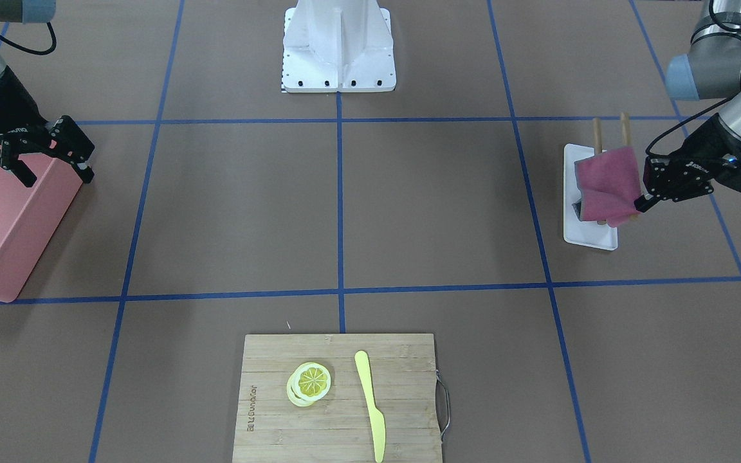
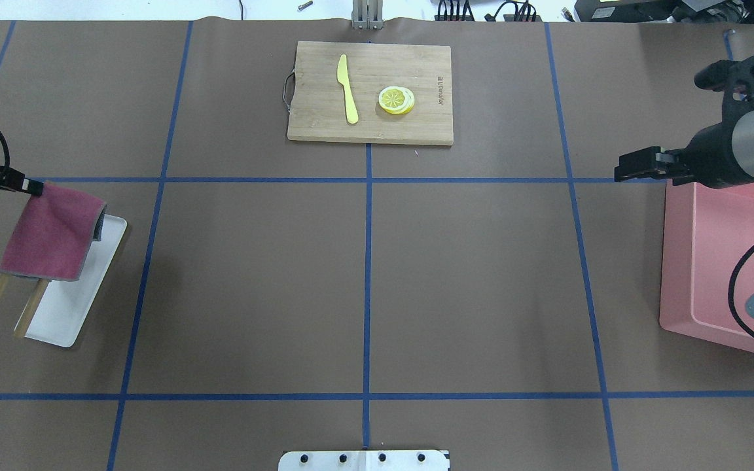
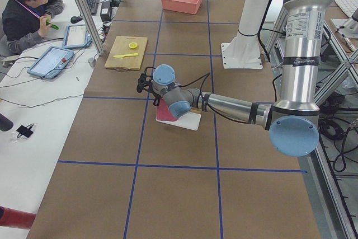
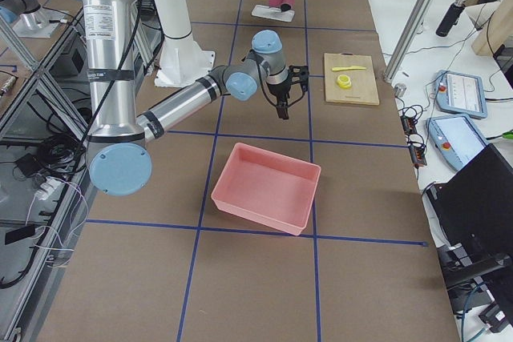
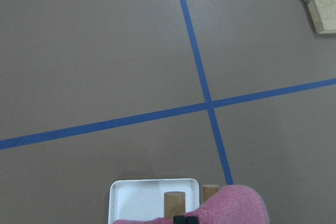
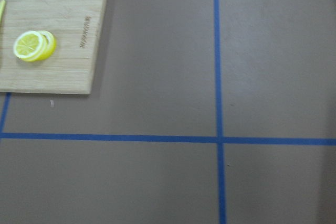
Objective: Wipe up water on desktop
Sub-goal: 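Lift the pink cloth with the left gripper while the right gripper approaches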
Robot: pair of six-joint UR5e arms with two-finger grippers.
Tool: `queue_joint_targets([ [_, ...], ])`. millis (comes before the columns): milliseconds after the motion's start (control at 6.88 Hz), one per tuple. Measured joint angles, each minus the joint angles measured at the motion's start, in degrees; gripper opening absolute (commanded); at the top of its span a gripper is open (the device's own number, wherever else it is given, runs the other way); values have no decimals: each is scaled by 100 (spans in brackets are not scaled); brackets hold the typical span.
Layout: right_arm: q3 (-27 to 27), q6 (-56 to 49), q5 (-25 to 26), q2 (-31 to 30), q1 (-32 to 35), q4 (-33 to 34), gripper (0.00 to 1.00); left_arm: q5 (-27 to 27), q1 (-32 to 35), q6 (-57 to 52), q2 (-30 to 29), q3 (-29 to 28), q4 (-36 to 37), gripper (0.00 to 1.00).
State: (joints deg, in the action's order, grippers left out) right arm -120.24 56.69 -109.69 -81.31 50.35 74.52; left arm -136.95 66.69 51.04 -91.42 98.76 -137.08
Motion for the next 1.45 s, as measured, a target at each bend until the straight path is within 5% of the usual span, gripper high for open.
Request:
queue_joint_targets([
  [581,248,-2,2827,1890,-2050,-39,87,91,137,3368,-1252,254,32,0],
  [872,916,29,4218,2679,-2825,-31,79,303,-196,4762,-1821,375,32,0],
  [1453,2255,76,5016,3831,-3158,-25,80,1752,-1777,6431,-2634,633,83,0],
])
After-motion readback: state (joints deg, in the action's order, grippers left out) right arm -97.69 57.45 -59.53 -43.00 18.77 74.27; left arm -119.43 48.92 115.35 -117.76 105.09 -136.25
